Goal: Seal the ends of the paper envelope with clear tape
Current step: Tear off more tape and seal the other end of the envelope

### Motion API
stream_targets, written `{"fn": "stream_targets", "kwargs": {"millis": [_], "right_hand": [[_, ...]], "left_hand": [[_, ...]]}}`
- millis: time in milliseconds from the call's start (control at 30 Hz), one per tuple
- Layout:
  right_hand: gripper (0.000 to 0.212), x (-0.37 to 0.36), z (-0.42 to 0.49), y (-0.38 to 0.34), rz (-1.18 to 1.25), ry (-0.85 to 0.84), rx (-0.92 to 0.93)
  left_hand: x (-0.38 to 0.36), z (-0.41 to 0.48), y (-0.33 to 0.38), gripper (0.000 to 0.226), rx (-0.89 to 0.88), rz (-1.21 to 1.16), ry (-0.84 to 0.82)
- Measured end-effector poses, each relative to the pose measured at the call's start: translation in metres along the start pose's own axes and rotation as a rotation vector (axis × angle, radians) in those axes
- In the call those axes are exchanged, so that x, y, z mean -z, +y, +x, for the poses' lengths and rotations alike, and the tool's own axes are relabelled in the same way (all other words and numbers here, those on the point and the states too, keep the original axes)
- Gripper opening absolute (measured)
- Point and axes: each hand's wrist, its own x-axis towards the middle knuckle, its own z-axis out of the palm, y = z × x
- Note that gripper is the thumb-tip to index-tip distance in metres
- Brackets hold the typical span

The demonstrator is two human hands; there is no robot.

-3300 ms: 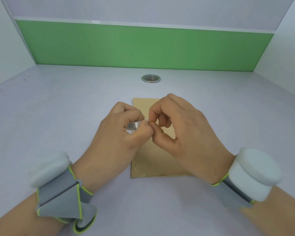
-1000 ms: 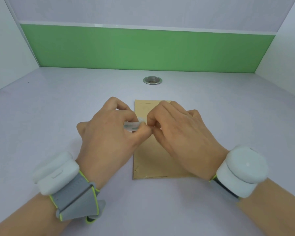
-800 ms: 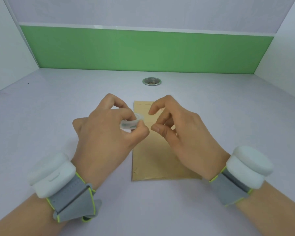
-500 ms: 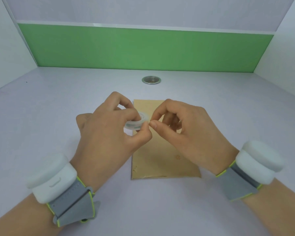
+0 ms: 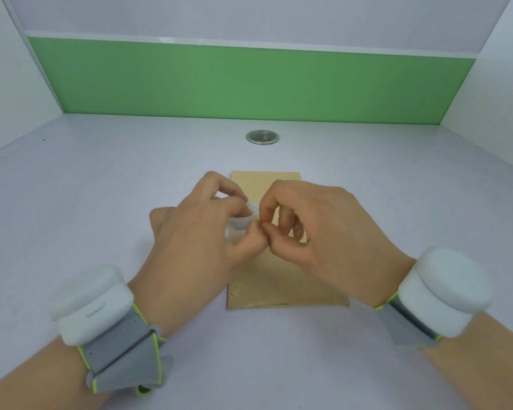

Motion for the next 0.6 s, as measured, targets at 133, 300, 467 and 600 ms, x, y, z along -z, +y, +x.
{"fn": "stream_targets", "kwargs": {"millis": [133, 300, 467, 600], "right_hand": [[0.009, -0.002, 0.0, -0.001, -0.073, 0.065, 0.106], [0.018, -0.009, -0.002, -0.006, -0.188, 0.141, 0.114], [0.013, -0.007, -0.007, -0.014, -0.129, 0.144, 0.198], [0.01, -0.003, -0.003, -0.015, 0.11, 0.145, 0.14]], "left_hand": [[0.0, 0.001, -0.001, 0.043, 0.079, -0.186, -0.044], [0.004, 0.002, -0.001, 0.046, 0.111, -0.186, -0.056], [0.022, 0.02, -0.023, 0.04, 0.193, -0.08, 0.059], [0.044, 0.029, -0.043, 0.031, 0.244, -0.076, 0.208]]}}
